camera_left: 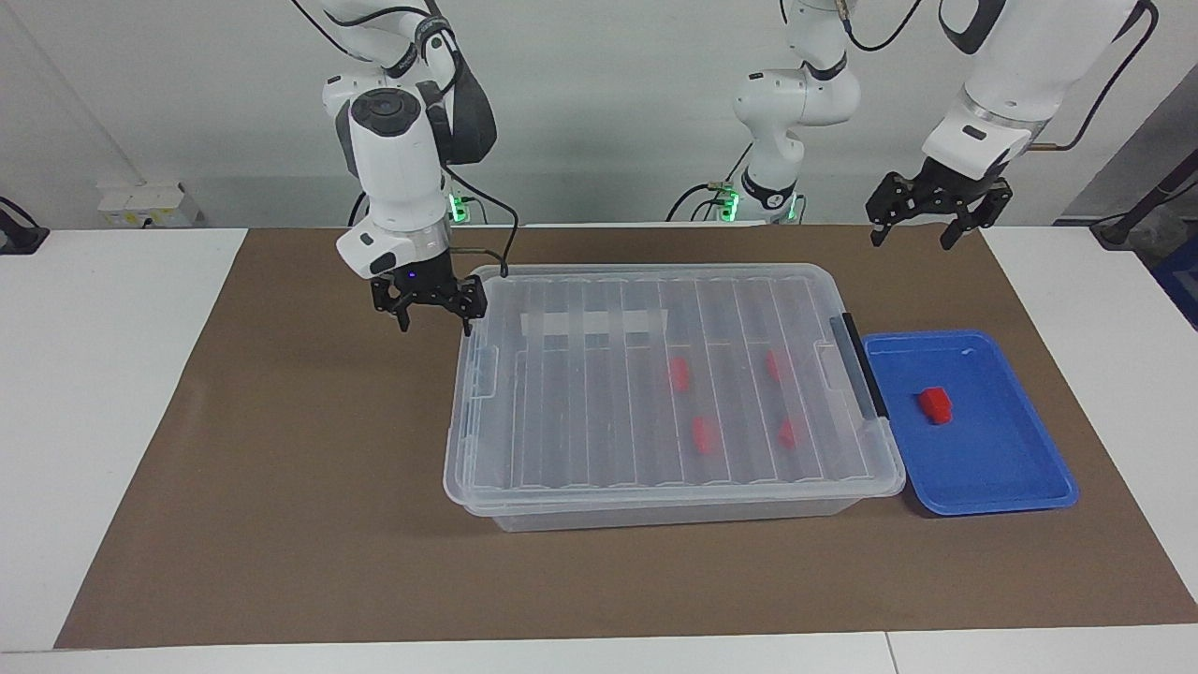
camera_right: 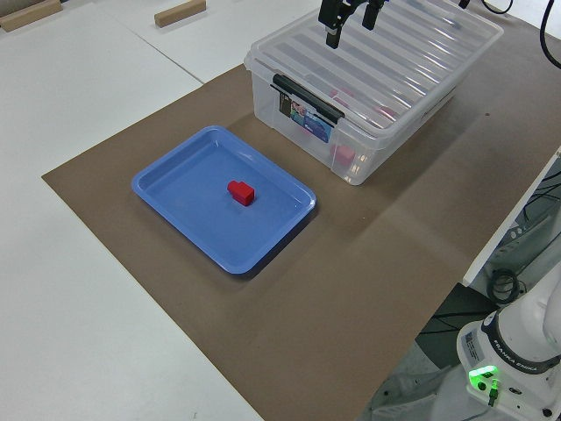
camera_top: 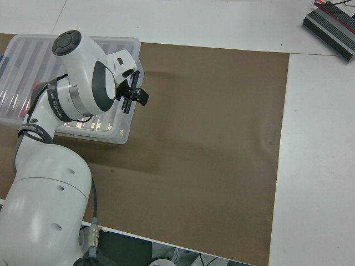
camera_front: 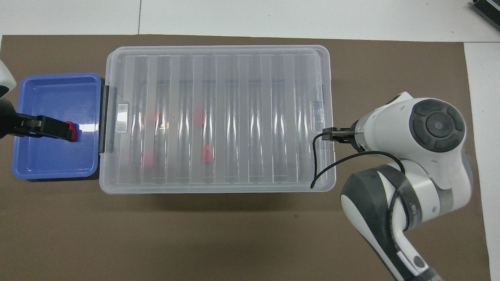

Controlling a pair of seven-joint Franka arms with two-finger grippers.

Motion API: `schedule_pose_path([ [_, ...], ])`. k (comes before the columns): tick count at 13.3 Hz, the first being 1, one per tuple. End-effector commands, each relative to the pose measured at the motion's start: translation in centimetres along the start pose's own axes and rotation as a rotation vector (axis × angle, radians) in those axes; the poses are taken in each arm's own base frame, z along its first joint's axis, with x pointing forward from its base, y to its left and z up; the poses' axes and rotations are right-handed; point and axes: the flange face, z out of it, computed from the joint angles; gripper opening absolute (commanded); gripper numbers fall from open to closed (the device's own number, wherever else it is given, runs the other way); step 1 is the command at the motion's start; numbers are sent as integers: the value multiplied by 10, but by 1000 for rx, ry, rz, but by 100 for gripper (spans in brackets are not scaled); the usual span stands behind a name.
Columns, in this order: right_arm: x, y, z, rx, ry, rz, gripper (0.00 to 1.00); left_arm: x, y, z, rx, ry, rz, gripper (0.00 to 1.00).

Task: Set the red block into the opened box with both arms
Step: 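Grasp the edge of the clear lid with the right gripper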

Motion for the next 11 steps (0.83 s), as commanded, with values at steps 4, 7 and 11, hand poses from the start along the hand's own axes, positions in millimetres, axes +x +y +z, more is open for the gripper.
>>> schedule_pose_path([
  [4, -8, -4, 12, -10, -4, -36, 100, -5, -1, -1, 0, 13, -10, 100],
  [7, -12, 1, 13, -27, -37, -38, 100, -5, -2, -2, -2, 15, -12, 100],
  [11, -11, 20, 15, -62, -85, -30, 100, -5, 2, -1, -2, 13, -12, 100],
])
